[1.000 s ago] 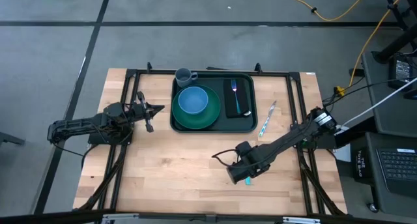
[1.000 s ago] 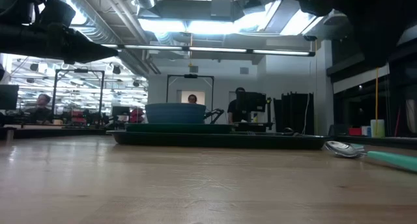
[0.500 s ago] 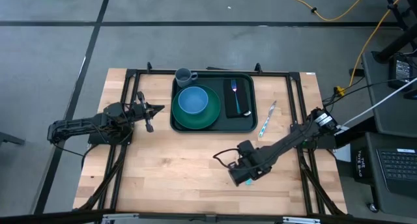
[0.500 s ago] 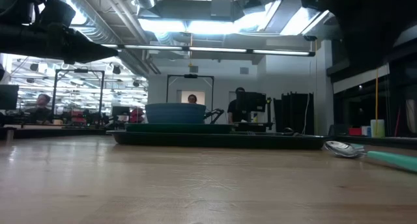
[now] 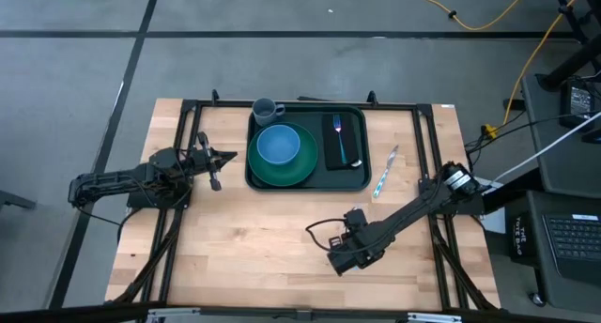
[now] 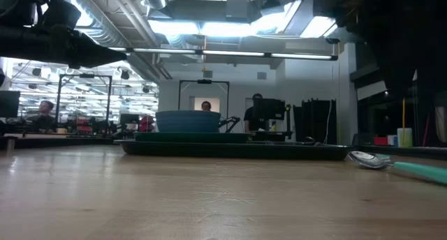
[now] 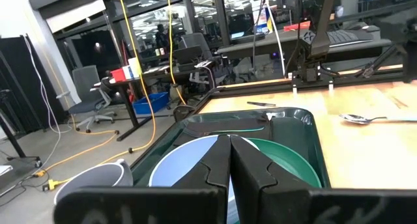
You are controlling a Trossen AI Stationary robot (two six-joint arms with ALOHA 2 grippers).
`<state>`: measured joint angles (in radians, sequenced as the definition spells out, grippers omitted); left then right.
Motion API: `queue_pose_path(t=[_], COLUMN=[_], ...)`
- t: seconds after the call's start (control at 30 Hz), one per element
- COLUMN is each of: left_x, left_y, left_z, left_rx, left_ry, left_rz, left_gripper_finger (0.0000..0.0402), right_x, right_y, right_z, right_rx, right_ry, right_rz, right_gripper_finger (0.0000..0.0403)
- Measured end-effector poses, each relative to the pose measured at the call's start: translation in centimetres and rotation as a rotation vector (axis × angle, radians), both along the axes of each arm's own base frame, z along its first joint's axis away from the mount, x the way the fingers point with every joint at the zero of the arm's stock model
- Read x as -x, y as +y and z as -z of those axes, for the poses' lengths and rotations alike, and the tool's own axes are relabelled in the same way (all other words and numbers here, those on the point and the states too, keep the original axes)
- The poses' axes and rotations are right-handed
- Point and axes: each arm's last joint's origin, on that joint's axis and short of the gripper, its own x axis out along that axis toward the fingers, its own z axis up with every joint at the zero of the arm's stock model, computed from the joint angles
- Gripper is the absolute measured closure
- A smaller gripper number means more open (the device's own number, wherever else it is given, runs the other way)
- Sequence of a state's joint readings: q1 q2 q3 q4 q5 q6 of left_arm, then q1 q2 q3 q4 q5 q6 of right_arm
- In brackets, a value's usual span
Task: Set up tray
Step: Put the blue spoon on the black napkin to the left of the blue fork on the green serving tray
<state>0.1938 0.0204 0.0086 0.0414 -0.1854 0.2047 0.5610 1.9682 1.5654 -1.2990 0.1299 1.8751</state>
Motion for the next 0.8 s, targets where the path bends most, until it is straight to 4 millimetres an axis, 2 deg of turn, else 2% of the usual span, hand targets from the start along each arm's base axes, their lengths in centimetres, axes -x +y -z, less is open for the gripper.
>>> queue_pose_path(t=[0.37,0.8], left_x=[0.0,0.0], left_y=[0.0,-0.1], left_z=[0.0,0.0], left_rx=[0.032,0.052], left_ry=[-0.013,-0.015], left_rz=[0.001,0.024], left_gripper_finger=[0.0398,0.0398], right_x=[-0.6,-1.2], right_y=[0.3,0.6], right_z=[1.9,4.8], right_rx=[0.035,0.102], right_ry=[0.017,0.073], right_rz=[0.060,0.050], right_gripper_finger=[0.0232,0.0232])
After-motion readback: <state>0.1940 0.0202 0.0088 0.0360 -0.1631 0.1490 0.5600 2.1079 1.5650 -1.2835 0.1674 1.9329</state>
